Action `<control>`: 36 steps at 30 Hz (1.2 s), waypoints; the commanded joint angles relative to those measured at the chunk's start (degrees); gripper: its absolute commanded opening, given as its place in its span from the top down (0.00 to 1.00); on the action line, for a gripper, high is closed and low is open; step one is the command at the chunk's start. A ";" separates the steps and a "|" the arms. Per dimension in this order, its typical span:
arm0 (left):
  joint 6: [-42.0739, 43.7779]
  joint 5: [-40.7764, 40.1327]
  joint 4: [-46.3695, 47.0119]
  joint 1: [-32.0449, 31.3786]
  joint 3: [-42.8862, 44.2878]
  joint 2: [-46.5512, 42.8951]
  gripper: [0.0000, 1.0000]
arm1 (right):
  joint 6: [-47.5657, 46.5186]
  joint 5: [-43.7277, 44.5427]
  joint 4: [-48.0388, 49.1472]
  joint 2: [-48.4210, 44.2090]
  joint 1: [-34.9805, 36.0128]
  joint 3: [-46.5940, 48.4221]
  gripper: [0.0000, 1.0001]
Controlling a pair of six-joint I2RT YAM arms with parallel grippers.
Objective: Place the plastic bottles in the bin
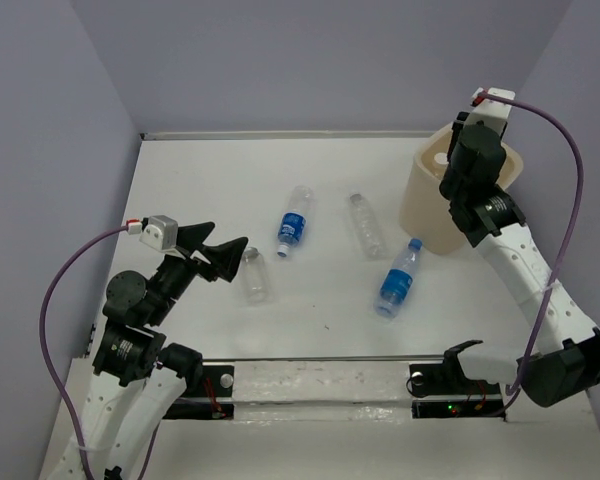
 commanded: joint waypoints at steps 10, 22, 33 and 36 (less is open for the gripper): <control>0.63 -0.14 1.53 -0.30 1.64 0.80 0.01 | 19.21 -24.03 -9.81 2.55 -12.26 -1.56 1.00; 0.64 -0.05 1.62 0.05 1.64 1.42 0.01 | 24.31 -28.26 -9.81 9.24 -16.13 -4.72 0.93; 0.28 1.27 2.32 0.58 1.38 2.65 0.01 | 23.34 -36.32 -9.99 0.81 -15.18 -0.51 0.04; -0.16 1.27 2.50 1.10 1.03 2.82 0.01 | 23.87 -40.02 -9.47 -2.27 -12.28 -1.03 0.03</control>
